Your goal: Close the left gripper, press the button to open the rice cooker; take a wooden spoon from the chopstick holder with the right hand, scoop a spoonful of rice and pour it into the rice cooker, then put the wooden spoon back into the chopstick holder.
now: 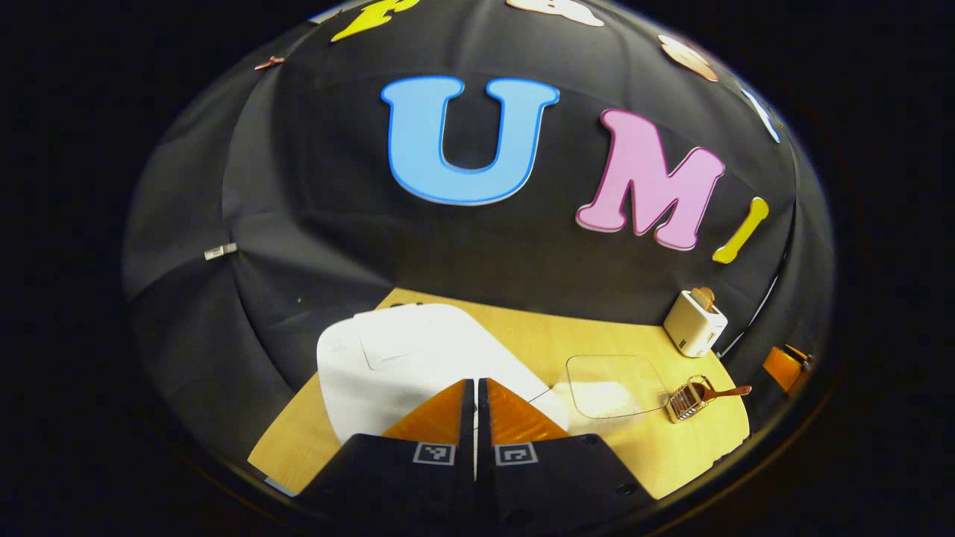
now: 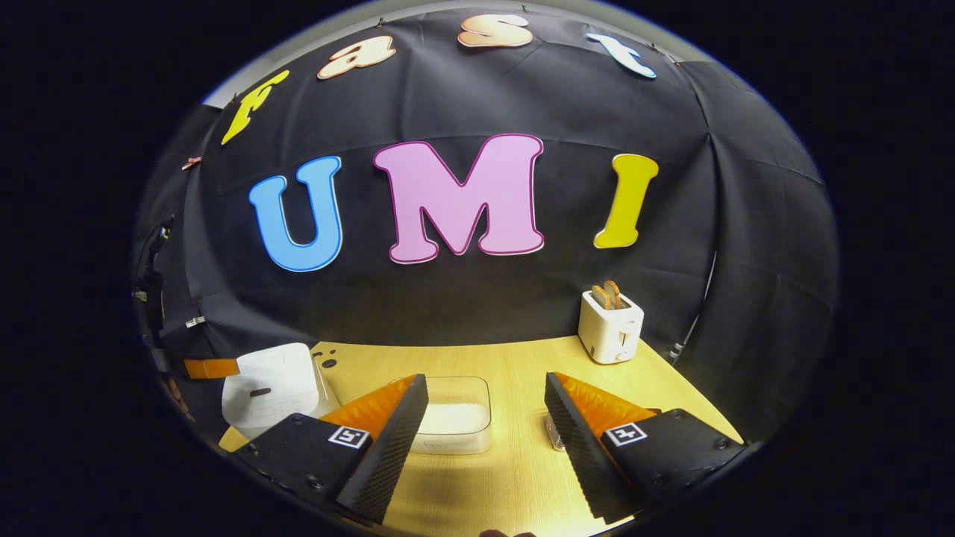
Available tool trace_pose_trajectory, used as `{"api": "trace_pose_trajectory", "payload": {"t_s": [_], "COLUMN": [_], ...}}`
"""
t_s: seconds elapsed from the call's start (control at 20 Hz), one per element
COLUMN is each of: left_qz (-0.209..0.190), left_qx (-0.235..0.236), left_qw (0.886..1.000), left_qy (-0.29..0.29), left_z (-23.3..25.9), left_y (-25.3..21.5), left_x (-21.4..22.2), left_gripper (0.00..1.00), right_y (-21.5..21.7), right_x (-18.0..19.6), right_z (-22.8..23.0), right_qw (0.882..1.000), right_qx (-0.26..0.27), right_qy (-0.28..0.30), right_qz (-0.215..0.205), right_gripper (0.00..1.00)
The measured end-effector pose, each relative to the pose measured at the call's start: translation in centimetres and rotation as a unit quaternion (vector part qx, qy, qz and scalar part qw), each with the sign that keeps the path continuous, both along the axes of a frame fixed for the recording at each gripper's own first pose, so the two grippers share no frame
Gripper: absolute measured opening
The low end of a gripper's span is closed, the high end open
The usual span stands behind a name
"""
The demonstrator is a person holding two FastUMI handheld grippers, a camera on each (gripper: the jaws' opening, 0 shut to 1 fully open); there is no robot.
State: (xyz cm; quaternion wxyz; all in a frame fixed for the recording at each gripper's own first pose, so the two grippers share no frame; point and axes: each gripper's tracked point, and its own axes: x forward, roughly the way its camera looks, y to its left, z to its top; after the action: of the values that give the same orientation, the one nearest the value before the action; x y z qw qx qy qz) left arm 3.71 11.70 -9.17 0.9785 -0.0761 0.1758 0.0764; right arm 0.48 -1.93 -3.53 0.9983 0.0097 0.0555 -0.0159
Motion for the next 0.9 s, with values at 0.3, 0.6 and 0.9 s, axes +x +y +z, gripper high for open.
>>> {"api": "trace_pose_trajectory", "payload": {"t_s": [0.3, 0.6, 0.9], "left_qz": [-0.002, -0.014, -0.010], "left_qx": [-0.002, 0.007, 0.025], "left_qw": [0.999, 0.998, 0.998], "left_qy": [0.035, 0.058, 0.063], "left_z": [-2.4, -4.9, -5.2], "left_y": [1.2, 0.3, 0.4], "left_x": [1.8, 2.2, 2.4], "left_gripper": [0.05, 0.05, 0.06], "right_y": [-0.9, -0.5, -0.1], "right_x": [0.0, 0.2, 0.3], "right_z": [-0.8, -1.4, -2.3], "right_qw": [1.000, 1.000, 0.999], "right_qx": [0.000, -0.003, -0.001], "right_qy": [0.015, 0.026, 0.043], "right_qz": [-0.019, -0.016, -0.010], "right_gripper": [0.98, 0.98, 0.98]}}
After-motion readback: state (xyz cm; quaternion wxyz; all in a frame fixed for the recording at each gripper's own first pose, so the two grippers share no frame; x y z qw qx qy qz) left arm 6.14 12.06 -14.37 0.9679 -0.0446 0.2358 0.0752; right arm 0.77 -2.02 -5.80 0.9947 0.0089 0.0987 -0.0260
